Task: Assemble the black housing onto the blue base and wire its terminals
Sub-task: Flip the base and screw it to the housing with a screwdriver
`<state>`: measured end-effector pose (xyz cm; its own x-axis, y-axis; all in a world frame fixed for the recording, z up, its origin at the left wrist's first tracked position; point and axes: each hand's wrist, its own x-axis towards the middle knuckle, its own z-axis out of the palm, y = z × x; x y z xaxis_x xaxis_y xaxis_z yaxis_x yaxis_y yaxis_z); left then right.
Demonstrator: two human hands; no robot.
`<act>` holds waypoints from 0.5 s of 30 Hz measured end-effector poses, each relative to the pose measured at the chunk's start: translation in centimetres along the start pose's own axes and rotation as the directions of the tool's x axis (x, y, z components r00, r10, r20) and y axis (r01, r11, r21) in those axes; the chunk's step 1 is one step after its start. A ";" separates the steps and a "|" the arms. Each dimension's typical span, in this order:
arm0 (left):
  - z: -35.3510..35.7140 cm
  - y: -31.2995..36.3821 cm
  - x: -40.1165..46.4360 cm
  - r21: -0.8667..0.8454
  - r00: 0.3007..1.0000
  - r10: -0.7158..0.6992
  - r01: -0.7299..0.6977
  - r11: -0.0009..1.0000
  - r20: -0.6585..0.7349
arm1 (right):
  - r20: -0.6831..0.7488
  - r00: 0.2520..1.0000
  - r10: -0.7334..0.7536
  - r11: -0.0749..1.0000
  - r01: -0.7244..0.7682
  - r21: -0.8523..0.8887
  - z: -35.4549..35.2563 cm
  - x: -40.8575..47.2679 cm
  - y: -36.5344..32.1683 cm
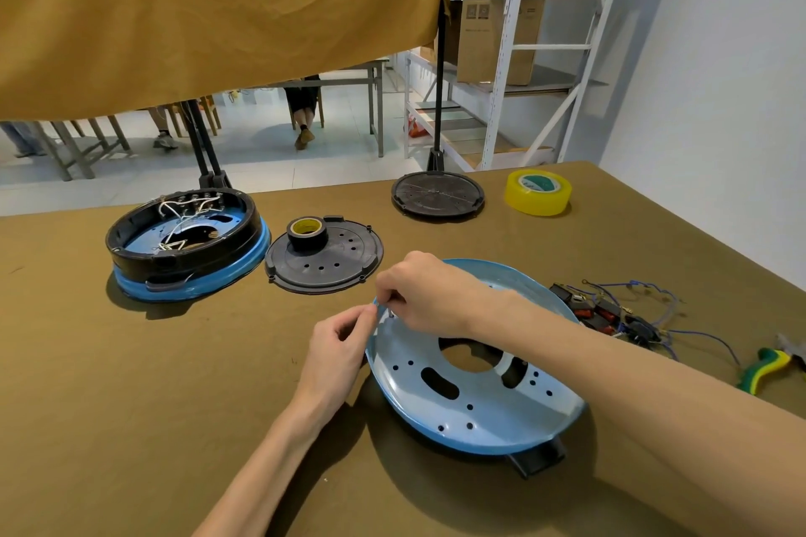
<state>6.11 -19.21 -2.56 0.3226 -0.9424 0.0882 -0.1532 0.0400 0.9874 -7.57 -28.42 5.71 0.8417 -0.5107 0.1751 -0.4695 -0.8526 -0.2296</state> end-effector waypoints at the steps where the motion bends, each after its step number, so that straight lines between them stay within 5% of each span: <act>1: 0.1 0.1 0.0 0.003 1.000 -0.020 0.020 1.000 -0.003 | -0.007 1.000 -0.002 1.000 0.002 0.002 0.2 0.0 -0.1; 15: 0.0 0.0 -0.2 -0.042 1.000 0.007 -0.007 0.999 -0.004 | -0.114 0.993 0.030 0.994 -0.018 0.107 0.4 -0.6 0.1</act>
<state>6.02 -19.02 -2.61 0.3256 -0.9407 0.0953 -0.1162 0.0602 0.9914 -8.04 -28.14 5.17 0.7911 -0.5458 0.2763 -0.4535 -0.8263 -0.3340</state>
